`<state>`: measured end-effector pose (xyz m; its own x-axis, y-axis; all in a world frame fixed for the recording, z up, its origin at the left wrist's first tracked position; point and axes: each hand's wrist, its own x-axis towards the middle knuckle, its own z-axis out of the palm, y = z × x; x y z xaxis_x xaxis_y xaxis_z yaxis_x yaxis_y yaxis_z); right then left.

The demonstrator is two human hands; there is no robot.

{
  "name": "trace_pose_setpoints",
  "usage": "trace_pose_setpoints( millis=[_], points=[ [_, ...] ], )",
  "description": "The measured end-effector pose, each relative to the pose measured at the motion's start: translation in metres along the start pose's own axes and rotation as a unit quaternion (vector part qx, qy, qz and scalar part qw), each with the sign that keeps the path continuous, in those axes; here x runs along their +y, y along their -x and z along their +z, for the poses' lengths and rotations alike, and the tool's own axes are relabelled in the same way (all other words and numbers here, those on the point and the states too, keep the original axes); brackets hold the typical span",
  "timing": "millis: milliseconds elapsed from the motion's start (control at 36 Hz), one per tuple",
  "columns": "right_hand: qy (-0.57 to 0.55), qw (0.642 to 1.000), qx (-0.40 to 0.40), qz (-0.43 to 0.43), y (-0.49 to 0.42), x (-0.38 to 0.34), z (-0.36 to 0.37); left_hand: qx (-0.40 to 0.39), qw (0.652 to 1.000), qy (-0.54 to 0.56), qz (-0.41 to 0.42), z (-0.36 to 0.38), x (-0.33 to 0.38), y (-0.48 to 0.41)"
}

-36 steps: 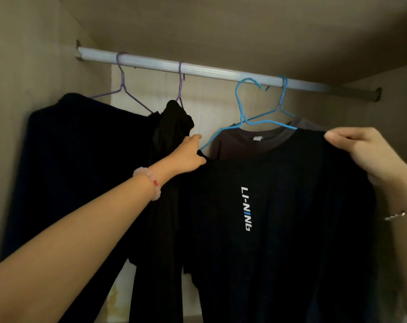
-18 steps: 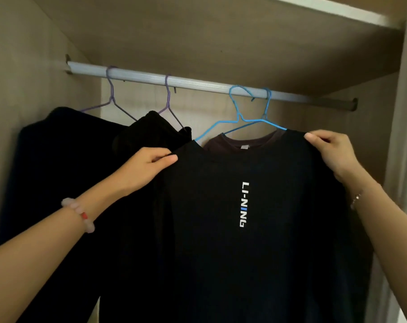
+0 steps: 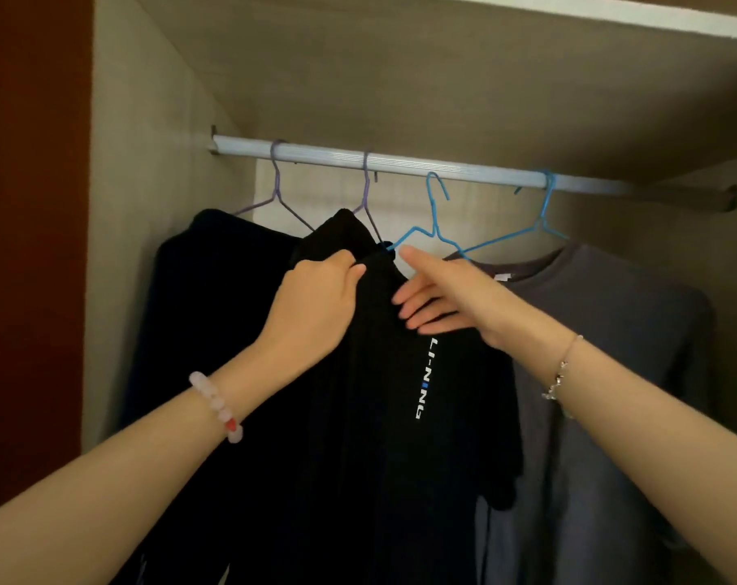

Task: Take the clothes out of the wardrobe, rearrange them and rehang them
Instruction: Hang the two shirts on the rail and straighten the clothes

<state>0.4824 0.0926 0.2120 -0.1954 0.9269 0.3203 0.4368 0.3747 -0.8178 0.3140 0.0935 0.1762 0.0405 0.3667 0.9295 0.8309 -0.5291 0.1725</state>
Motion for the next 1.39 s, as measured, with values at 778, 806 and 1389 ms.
trace_pose_setpoints(
  millis=[778,806,1389],
  points=[
    [-0.116,0.972,0.202,-0.033,0.002,-0.008,-0.083,-0.147,0.985,-0.063,-0.06,0.01,-0.036,-0.062],
    [-0.101,0.972,0.208,-0.035,0.0,-0.009,-0.086,-0.161,0.983,-0.035,-0.081,0.013,-0.036,-0.062],
    [0.12,0.963,0.24,0.019,-0.1,0.02,-0.107,-0.113,0.989,0.07,-0.065,0.021,-0.032,-0.038]
  ],
)
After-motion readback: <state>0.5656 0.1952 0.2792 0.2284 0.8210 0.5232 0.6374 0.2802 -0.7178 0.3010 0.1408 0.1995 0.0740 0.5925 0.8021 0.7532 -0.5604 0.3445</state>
